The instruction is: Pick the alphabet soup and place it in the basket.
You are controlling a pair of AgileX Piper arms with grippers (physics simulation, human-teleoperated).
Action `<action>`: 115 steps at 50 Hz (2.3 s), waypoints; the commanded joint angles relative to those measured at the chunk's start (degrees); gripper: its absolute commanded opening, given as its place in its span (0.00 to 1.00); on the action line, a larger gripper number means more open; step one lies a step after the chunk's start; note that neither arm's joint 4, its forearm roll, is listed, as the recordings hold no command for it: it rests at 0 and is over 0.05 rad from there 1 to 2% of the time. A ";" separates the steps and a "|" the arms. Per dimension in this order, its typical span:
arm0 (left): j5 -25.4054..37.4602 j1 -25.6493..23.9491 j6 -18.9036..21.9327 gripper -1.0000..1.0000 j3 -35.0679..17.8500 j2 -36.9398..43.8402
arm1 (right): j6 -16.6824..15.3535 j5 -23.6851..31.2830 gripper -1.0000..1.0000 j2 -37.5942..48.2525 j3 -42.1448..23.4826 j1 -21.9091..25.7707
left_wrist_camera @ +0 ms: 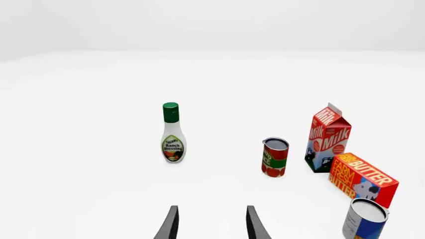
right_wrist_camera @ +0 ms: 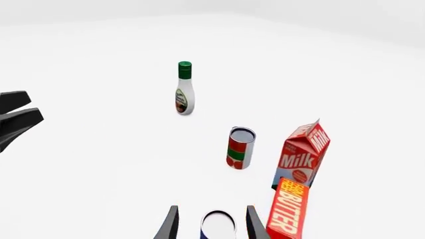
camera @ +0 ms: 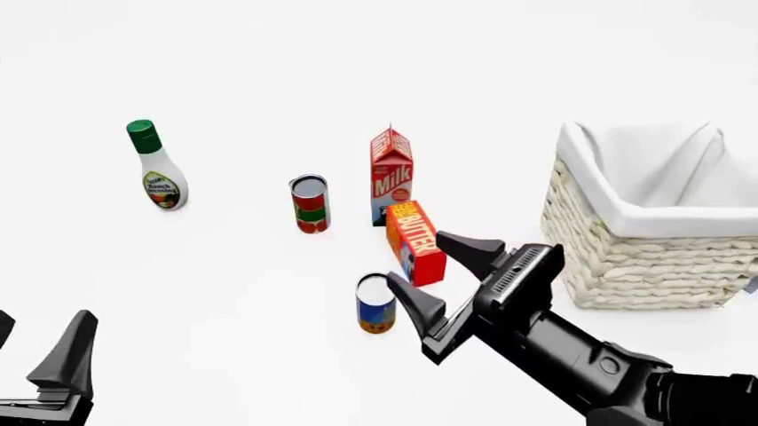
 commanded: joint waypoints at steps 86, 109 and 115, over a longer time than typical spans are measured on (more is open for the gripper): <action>0.00 0.00 0.00 1.00 0.00 0.00 | 2.98 -5.90 1.00 28.78 -12.06 -2.19; 0.00 0.00 0.00 1.00 0.00 0.00 | 3.69 -6.91 1.00 31.87 -13.03 -2.78; 0.00 0.00 0.00 1.00 0.00 0.00 | 3.77 -7.09 1.00 32.77 -13.47 -2.77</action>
